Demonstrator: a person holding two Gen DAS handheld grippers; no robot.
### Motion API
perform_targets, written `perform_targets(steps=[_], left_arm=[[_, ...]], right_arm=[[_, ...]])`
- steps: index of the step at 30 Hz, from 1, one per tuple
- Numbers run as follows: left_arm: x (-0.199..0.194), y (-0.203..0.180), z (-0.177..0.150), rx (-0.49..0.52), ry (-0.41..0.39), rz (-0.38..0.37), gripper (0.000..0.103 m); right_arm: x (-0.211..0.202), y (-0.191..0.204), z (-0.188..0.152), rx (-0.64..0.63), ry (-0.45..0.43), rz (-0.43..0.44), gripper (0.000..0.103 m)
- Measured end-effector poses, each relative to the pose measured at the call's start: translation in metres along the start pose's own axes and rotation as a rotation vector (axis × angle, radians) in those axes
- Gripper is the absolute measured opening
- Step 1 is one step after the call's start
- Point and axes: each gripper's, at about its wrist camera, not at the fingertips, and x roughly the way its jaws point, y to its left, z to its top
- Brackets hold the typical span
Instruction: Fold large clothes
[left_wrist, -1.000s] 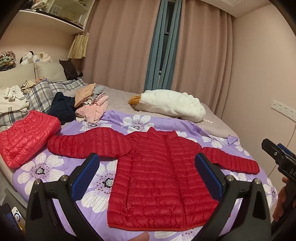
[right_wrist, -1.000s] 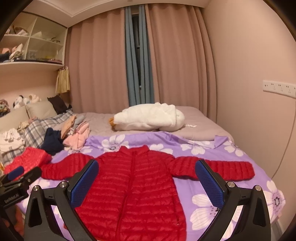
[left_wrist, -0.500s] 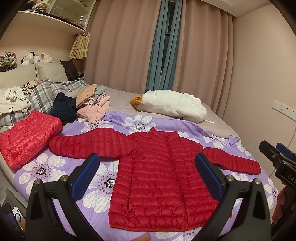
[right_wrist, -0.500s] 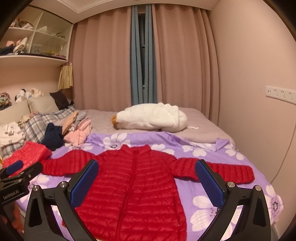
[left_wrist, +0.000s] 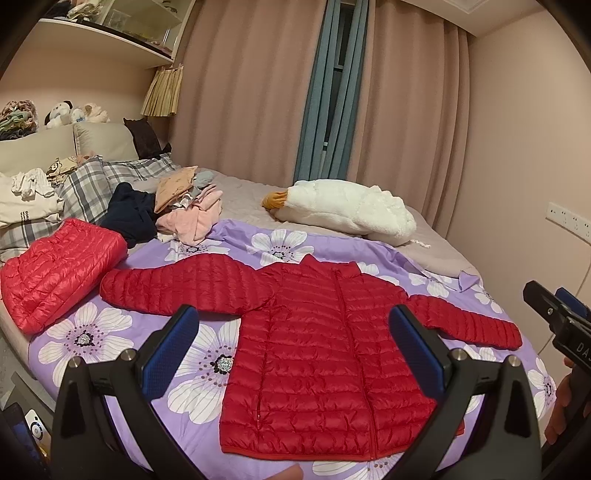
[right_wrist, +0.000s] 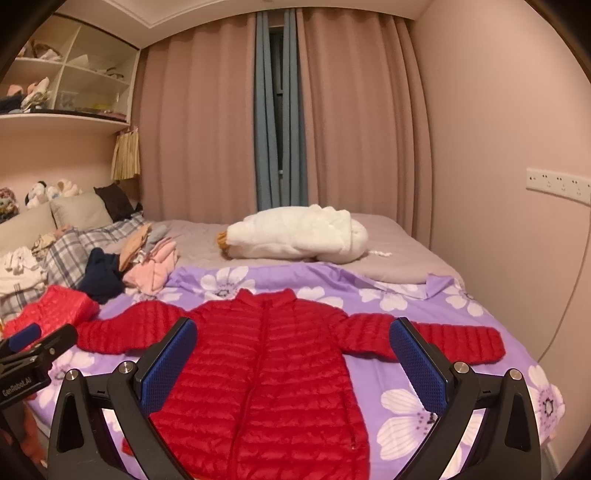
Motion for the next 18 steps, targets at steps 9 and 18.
perform_targets(steps=[9, 18], left_arm=[[0.0005, -0.0001, -0.0006, 0.007, -0.002, 0.009, 0.103], [-0.0031, 0.0001, -0.0003, -0.002, -0.014, 0.008, 0.103]], right_arm=[[-0.0014, 0.0014, 0.0007, -0.008, 0.0, 0.003, 0.103], [-0.002, 0.002, 0.0003, -0.014, -0.002, 0.002, 0.103]])
